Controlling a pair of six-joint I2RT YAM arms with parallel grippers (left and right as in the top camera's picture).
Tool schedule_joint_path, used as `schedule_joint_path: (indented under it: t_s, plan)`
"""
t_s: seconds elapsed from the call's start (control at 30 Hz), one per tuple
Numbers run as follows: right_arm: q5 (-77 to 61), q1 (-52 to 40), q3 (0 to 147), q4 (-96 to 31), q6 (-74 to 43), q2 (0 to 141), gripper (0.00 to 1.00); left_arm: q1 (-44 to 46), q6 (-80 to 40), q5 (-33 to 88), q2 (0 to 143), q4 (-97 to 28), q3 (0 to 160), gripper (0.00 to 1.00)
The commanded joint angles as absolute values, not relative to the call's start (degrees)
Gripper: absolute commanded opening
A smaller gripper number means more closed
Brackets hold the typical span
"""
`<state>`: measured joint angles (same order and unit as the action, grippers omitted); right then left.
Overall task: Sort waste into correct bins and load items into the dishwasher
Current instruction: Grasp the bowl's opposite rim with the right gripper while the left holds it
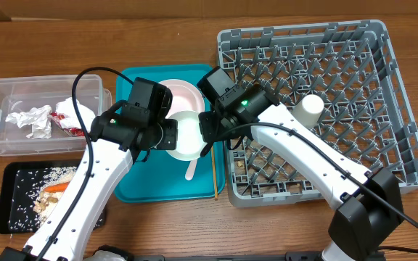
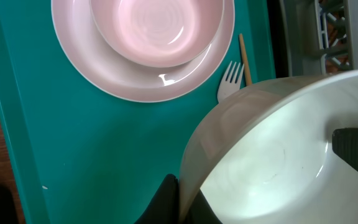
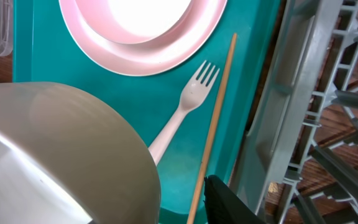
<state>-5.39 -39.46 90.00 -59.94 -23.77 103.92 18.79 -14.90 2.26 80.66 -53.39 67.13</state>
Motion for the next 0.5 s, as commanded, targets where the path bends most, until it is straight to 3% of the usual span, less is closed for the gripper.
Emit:
schedule_joint_path:
  t_s: [0.0,0.27,0.3,0.33,0.47]
  plan:
    - [-5.2,-39.5,90.1,-59.0,-24.1,103.6,0.32,19.0,-15.4,1.5,79.4,-53.8,68.5,0.04]
    - [-5.0,-39.5,90.8,-58.5,-24.1,103.6,0.3,19.0,-15.4,1.0,79.4,-53.9,68.5,0.04]
    - [-5.0,-39.5,90.8,-58.5,-24.1,103.6,0.28,19.0,-15.4,1.0,79.4,-53.9,68.5,0.04]
    - [-4.4,-39.5,90.9,-58.6,-24.1,103.5,0.2,19.0,-15.4,0.9,79.4,-53.9,68.5,0.04]
    - [-3.9,-39.5,90.9,-58.6,-24.1,103.5,0.1,19.0,-15.4,0.9,79.4,-53.9,68.5,0.04]
